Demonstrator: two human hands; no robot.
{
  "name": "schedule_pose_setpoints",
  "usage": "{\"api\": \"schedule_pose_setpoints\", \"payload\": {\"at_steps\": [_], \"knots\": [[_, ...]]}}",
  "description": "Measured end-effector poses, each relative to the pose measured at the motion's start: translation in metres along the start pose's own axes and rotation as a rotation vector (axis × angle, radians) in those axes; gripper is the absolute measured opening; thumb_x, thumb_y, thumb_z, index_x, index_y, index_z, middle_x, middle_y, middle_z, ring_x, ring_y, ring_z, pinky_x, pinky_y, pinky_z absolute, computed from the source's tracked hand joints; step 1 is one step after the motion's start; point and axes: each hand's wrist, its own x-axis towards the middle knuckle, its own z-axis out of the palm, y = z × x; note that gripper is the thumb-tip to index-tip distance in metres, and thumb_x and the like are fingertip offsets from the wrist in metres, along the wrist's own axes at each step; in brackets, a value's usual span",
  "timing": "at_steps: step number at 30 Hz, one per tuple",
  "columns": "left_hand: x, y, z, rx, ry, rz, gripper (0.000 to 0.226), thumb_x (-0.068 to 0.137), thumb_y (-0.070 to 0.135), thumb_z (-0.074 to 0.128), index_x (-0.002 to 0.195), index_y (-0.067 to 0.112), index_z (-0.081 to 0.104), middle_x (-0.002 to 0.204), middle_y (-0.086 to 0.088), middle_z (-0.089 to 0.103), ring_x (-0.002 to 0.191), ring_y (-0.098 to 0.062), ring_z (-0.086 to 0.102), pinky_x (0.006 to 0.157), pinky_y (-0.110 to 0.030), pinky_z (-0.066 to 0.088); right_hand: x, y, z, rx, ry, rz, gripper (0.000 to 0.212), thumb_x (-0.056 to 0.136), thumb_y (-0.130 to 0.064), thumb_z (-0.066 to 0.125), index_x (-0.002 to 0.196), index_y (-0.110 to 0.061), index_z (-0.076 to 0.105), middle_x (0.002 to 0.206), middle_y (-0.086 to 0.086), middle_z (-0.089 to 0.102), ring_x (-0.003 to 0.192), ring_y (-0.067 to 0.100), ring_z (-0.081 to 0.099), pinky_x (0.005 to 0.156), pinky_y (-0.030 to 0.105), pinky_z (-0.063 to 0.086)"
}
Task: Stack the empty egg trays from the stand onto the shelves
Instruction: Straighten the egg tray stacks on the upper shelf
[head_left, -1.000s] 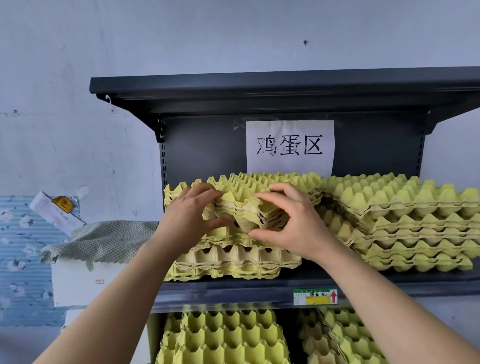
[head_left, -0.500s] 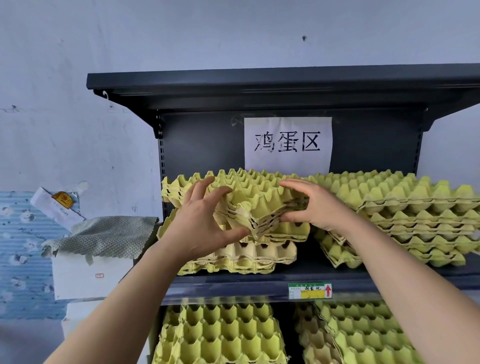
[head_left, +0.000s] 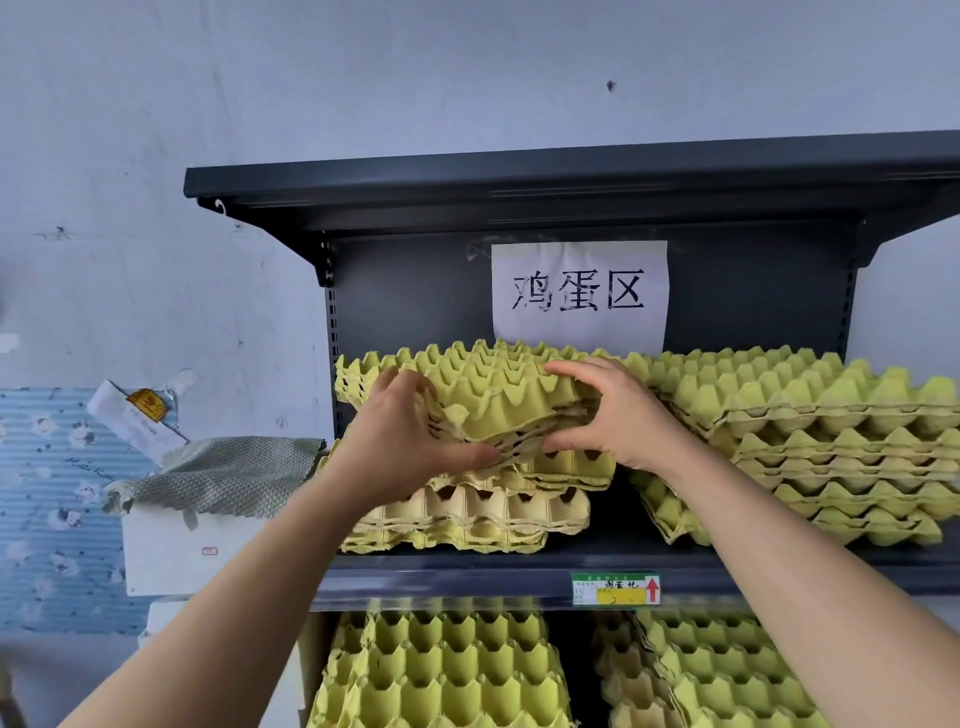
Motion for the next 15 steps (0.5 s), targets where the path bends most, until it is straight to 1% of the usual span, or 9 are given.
{"api": "schedule_pose_setpoints", "payload": {"at_steps": [2,3,5,6,8,10,12,13,15], "knots": [[0.006,-0.008,-0.011,-0.073,-0.015,0.029,0.082,0.046,0.062,0.084,0.110,0.026,0.049,0.121,0.006,0.051,0.100,-0.014,0.052,0.081,-0.026,0.044,0.001,-0.005,0.000,0.001,0.058,-0.046,0.084,0.055,-0.047,0.085,0.130,-0.038,0.051,0.132,-0.010,0.044,0.128,0.011,0.034,0.110,0.035,0.025],[0.010,-0.013,-0.017,-0.129,-0.035,0.035,0.080,0.043,0.062,0.086,0.106,0.029,0.049,0.117,0.006,0.054,0.094,-0.013,0.054,0.077,-0.026,0.046,0.003,-0.008,0.000,-0.016,0.079,-0.072,0.080,0.057,-0.046,0.084,0.130,-0.037,0.052,0.131,-0.010,0.046,0.127,0.012,0.035,0.110,0.036,0.025],[0.019,-0.025,-0.026,-0.251,-0.057,0.019,0.080,0.036,0.064,0.088,0.101,0.034,0.051,0.115,0.005,0.059,0.097,-0.019,0.062,0.080,-0.039,0.055,0.007,-0.011,0.000,-0.049,0.122,-0.119,0.069,0.064,-0.039,0.083,0.127,-0.033,0.055,0.124,-0.009,0.050,0.122,0.015,0.040,0.109,0.038,0.028],[0.022,-0.032,-0.029,-0.291,-0.065,0.015,0.079,0.037,0.058,0.091,0.102,0.034,0.052,0.114,0.004,0.061,0.100,-0.024,0.064,0.080,-0.046,0.056,0.009,-0.013,0.000,-0.050,0.143,-0.131,0.063,0.067,-0.034,0.082,0.125,-0.030,0.057,0.119,-0.009,0.053,0.118,0.015,0.043,0.107,0.040,0.030],[0.026,-0.042,-0.031,-0.340,-0.091,0.004,0.071,0.046,0.038,0.094,0.103,0.029,0.054,0.111,0.002,0.061,0.098,-0.029,0.065,0.079,-0.050,0.057,0.012,-0.015,0.003,-0.055,0.142,-0.136,0.056,0.071,-0.030,0.080,0.123,-0.027,0.059,0.112,-0.009,0.057,0.112,0.013,0.047,0.110,0.041,0.027],[0.030,-0.049,-0.029,-0.408,-0.112,-0.004,0.065,0.052,0.023,0.094,0.104,0.024,0.054,0.106,-0.001,0.061,0.092,-0.026,0.063,0.072,-0.043,0.058,0.012,-0.016,0.009,-0.096,0.114,-0.123,0.052,0.076,-0.031,0.076,0.124,-0.027,0.058,0.120,-0.009,0.057,0.119,0.013,0.046,0.113,0.037,0.018],[0.032,-0.059,-0.029,-0.480,-0.113,-0.019,0.060,0.061,0.006,0.088,0.108,0.018,0.053,0.106,-0.001,0.060,0.091,-0.018,0.062,0.065,-0.032,0.057,0.012,-0.012,0.015,-0.119,0.084,-0.082,0.055,0.080,-0.039,0.072,0.130,-0.028,0.053,0.135,-0.009,0.050,0.130,0.012,0.038,0.111,0.033,0.016],[0.034,-0.066,-0.029,-0.503,-0.118,-0.031,0.059,0.064,0.000,0.085,0.111,0.015,0.052,0.107,-0.001,0.060,0.094,-0.017,0.062,0.066,-0.029,0.057,0.012,-0.010,0.016,-0.139,0.045,-0.056,0.060,0.080,-0.044,0.069,0.134,-0.029,0.049,0.140,-0.010,0.045,0.133,0.012,0.033,0.112,0.034,0.017],[0.035,-0.077,-0.030,-0.512,-0.149,-0.051,0.062,0.066,-0.002,0.084,0.115,0.016,0.050,0.111,0.002,0.060,0.100,-0.016,0.061,0.069,-0.027,0.056,0.012,-0.005,0.018,-0.232,-0.060,-0.036,0.070,0.077,-0.051,0.068,0.139,-0.035,0.040,0.145,-0.010,0.040,0.136,0.013,0.029,0.114,0.040,0.017]]}}
